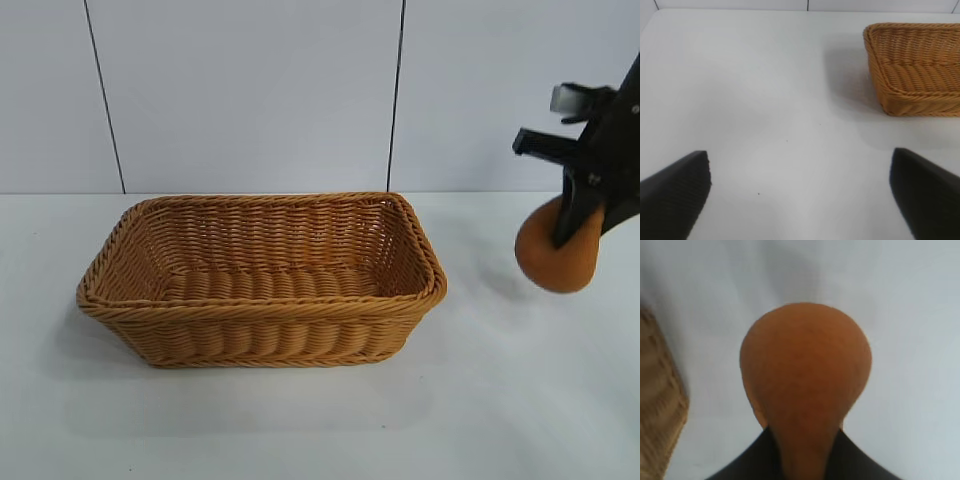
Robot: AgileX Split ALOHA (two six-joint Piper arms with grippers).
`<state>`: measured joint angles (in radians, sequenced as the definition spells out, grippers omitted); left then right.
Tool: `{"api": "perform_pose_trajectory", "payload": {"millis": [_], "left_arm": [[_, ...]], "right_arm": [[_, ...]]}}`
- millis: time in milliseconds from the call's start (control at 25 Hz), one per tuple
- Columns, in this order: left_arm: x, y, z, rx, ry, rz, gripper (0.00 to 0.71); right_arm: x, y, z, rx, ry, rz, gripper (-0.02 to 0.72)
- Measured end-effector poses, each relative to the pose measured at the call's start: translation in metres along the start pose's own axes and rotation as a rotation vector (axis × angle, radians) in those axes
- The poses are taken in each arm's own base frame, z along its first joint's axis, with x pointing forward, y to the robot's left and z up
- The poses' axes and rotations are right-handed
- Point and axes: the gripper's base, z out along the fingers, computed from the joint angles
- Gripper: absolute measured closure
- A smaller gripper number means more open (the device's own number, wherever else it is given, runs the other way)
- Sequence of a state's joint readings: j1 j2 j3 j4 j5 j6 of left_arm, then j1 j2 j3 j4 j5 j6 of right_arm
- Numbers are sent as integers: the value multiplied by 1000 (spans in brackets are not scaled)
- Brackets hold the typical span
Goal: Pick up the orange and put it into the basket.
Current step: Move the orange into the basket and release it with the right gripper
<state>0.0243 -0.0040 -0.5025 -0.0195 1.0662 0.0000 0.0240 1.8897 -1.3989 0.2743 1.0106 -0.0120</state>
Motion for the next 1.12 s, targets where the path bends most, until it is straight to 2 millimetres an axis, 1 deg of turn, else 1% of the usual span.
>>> {"api": "perform_pose_trajectory", "payload": {"millis": [160, 240, 320, 400, 560, 680, 800, 920, 1000, 1040, 1120], "left_arm": [[0, 0, 0, 0, 0, 0, 17], [0, 0, 0, 0, 0, 0, 17], [0, 0, 0, 0, 0, 0, 17], [0, 0, 0, 0, 0, 0, 17], [0, 0, 0, 0, 0, 0, 17], [0, 0, 0, 0, 0, 0, 17], [0, 0, 0, 0, 0, 0, 17], [0, 0, 0, 0, 0, 0, 17], [0, 0, 0, 0, 0, 0, 17], [0, 0, 0, 0, 0, 0, 17], [0, 0, 0, 0, 0, 0, 17]], "right_arm": [[5, 18, -33, -60, -97, -28, 643], [8, 33, -41, -76, -134, -70, 643], [12, 52, -42, -95, -153, -118, 643], [18, 75, -38, -116, -164, -164, 643], [33, 132, -28, -187, -217, -264, 643], [48, 172, -9, -238, -238, -318, 643], [58, 195, 22, -249, -215, -338, 643], [61, 203, 59, -232, -185, -338, 643], [59, 201, 82, -215, -170, -323, 643], [59, 200, 91, -205, -156, -318, 643], [60, 198, 103, -193, -134, -311, 643]]}}
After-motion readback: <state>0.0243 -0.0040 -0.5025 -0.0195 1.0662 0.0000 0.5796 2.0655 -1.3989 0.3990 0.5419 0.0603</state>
